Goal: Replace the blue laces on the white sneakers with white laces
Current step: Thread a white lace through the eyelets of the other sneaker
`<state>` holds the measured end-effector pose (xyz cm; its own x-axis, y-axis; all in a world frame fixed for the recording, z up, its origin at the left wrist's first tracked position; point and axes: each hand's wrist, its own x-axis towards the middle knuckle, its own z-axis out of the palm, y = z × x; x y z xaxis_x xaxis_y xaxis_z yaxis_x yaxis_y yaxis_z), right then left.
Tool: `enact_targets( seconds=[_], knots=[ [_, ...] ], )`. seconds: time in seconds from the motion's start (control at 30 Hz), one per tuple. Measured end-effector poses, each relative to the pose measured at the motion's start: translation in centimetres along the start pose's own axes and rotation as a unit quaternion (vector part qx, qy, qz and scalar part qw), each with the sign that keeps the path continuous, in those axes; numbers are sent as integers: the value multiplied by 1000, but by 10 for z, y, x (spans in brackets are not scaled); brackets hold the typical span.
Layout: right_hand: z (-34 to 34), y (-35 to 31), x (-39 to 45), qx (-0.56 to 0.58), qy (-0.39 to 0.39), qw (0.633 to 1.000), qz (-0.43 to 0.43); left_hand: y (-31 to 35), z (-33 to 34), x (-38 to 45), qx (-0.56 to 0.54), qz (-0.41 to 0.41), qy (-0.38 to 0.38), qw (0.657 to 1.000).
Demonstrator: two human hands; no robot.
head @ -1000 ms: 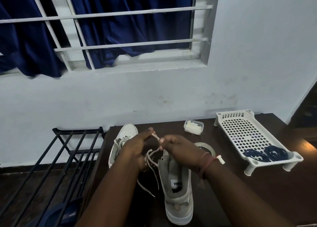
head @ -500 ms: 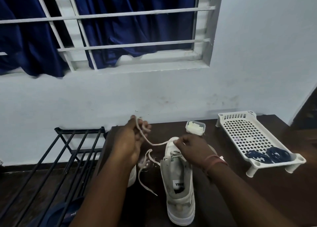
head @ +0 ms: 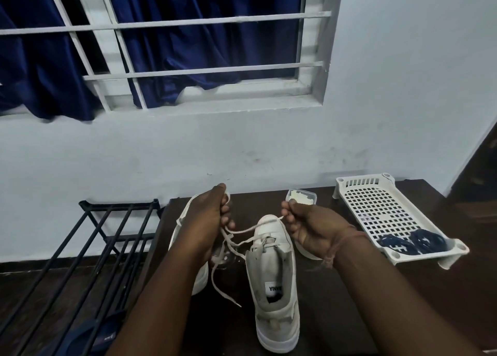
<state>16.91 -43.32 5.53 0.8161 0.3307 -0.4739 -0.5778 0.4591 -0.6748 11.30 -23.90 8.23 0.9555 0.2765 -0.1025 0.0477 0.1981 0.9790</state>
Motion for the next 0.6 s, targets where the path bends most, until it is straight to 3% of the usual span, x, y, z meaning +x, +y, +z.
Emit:
enact_targets(
  seconds=[0.1,0.17,0.3,0.4,0.47,0.53,0.6],
  knots=[
    [-5,0,2,-90,34,993,-72,-6,-5,5,69,14,31,997],
    [-6,3,2,-246,-6,964,-97,-10,1,6,39,0,10,999],
    [0,17,0,-510,-128,843,-114,-15,15,3,-38,-33,-55,997],
    [1,21,1,-617,-93,762,-171,-16,14,5,-54,-20,-24,998],
    [-3,19,2,-626,-72,754,-185,-14,11,7,-85,-18,-4,996],
    [-4,21,3,-606,-82,768,-189,-13,8,7,-114,-22,-18,993],
    [-3,27,6,-634,-80,743,-199,-14,9,8,-148,-32,-49,987]
  ],
)
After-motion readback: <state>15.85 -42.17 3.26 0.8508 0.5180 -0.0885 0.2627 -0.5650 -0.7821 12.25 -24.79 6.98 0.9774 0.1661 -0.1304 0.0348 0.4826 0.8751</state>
